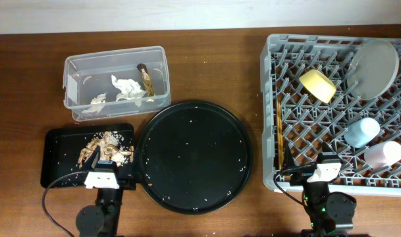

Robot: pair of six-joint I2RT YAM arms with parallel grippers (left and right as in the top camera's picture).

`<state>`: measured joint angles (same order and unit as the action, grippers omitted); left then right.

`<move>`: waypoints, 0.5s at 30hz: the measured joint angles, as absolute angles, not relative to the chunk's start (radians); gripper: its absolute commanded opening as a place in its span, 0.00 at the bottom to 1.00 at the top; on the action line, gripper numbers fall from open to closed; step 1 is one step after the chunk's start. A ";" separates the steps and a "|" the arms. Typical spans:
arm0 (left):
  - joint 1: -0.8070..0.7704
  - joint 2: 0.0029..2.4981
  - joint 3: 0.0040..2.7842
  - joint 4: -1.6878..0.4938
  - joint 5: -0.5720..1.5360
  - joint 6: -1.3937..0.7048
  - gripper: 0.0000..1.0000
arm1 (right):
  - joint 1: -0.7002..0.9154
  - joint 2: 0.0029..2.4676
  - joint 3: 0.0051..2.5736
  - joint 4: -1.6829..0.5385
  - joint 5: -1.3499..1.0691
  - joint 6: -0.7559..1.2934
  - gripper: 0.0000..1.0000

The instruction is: Sort waste into correct bins and load items into the dishwasher rack

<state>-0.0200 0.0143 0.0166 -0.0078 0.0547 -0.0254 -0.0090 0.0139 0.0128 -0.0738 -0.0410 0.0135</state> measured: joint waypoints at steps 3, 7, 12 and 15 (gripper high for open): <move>-0.020 0.014 0.014 -0.075 0.054 -0.002 0.99 | -0.009 0.014 0.013 -0.074 -0.041 0.014 0.98; -0.020 0.013 0.014 -0.075 0.053 0.007 0.99 | -0.009 0.014 0.013 -0.074 -0.041 0.014 0.98; -0.020 0.013 0.014 -0.075 0.052 0.008 0.99 | -0.009 0.014 0.013 -0.074 -0.041 0.014 0.99; -0.020 0.013 0.014 -0.075 0.052 0.008 0.99 | -0.009 0.014 0.013 -0.074 -0.041 0.014 0.98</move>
